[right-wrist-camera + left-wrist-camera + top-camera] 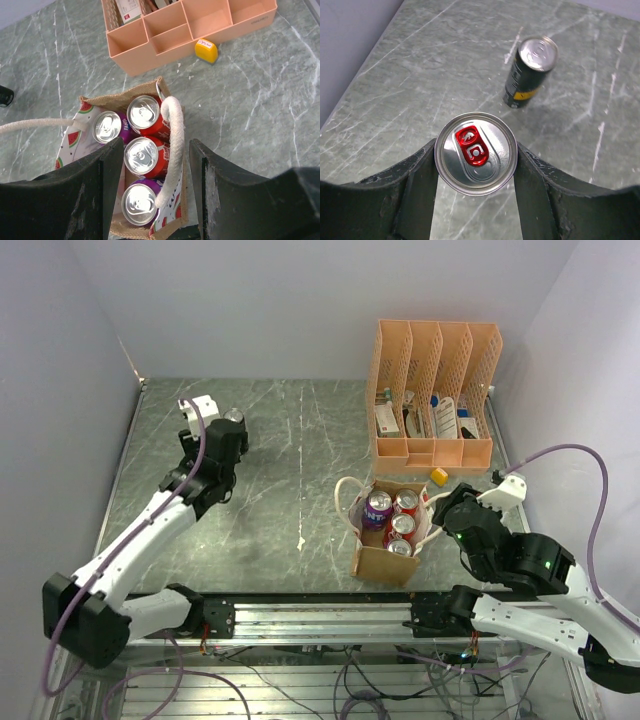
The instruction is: Take the beverage out of the canvas bag
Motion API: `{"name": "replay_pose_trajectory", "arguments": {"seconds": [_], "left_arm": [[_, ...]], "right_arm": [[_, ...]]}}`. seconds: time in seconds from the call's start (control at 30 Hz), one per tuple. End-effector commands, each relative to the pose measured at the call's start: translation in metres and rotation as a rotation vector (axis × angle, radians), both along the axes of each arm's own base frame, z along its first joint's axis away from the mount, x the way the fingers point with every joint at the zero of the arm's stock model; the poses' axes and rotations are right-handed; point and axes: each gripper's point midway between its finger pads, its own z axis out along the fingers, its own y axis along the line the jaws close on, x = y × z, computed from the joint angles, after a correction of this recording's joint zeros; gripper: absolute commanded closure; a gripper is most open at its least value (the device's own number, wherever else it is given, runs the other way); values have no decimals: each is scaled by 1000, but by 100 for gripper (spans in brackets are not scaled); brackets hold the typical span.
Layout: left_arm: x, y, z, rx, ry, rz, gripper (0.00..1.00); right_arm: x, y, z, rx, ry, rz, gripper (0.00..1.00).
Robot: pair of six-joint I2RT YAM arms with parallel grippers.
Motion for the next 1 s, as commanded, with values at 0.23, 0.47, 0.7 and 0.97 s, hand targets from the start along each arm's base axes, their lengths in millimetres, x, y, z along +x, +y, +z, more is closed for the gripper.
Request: {"name": "replay_pose_trajectory", "arguments": {"seconds": [0.23,0.47,0.7,0.97], "left_arm": [[71,1,-4,-59,-86,80,93],[95,-2,-34,-182,-74,-55,93],[111,-12,-57,-147,-36,-200,93],[116,-15,-72,-108,13,-262,93]], "right_arm": [[2,-1,0,-11,-10,-10,45],[5,4,-5,-51,11,-4,45],[6,6,-8,-80,26,-5,45],[6,6,-7,-65,16,3,44]]}}
